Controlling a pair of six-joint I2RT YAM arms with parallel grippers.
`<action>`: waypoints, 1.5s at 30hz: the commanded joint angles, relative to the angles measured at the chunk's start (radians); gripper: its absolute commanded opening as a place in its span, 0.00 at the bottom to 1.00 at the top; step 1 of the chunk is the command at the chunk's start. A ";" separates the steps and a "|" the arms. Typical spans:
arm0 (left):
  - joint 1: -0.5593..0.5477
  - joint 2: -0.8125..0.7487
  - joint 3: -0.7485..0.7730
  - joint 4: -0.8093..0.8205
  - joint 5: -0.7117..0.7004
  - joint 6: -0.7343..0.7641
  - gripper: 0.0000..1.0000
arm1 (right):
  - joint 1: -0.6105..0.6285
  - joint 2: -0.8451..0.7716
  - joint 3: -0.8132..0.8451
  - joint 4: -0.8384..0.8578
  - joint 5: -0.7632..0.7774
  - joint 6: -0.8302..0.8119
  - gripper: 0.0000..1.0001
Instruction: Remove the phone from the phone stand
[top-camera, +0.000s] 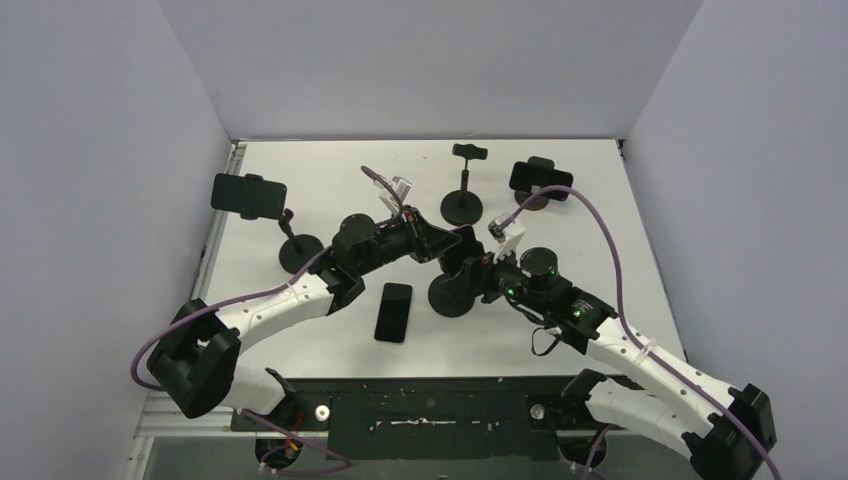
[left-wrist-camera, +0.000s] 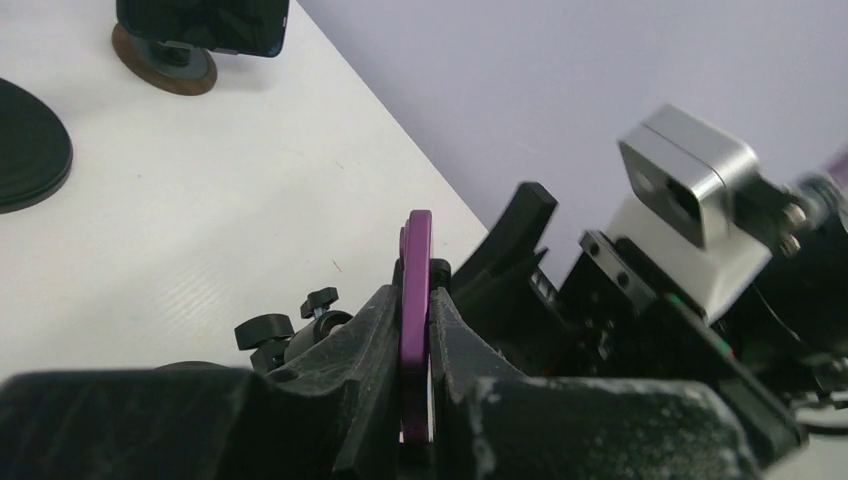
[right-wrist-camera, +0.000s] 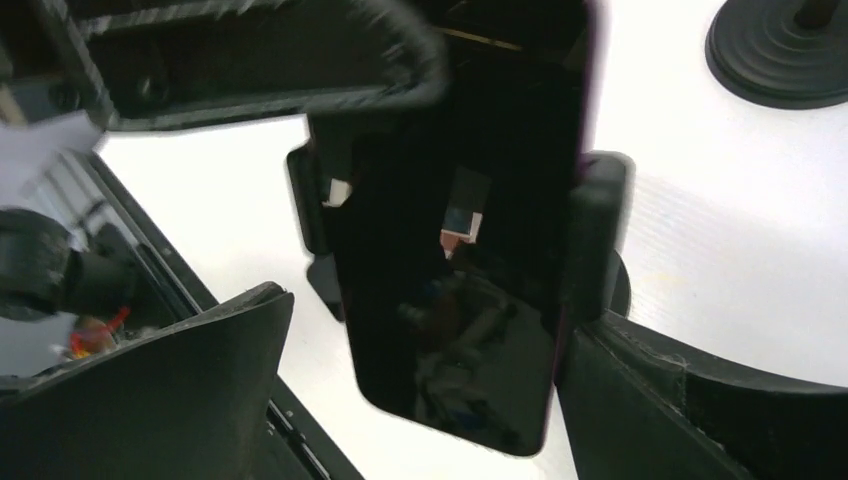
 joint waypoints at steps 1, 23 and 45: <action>0.002 -0.038 0.002 -0.063 -0.154 -0.008 0.00 | 0.169 0.026 0.097 -0.216 0.368 -0.104 1.00; 0.025 -0.027 -0.026 -0.085 -0.125 -0.072 0.00 | 0.274 0.062 0.064 -0.013 0.597 -0.128 0.95; 0.046 -0.058 -0.061 -0.065 -0.119 -0.078 0.15 | 0.274 0.087 0.047 0.025 0.572 -0.116 0.40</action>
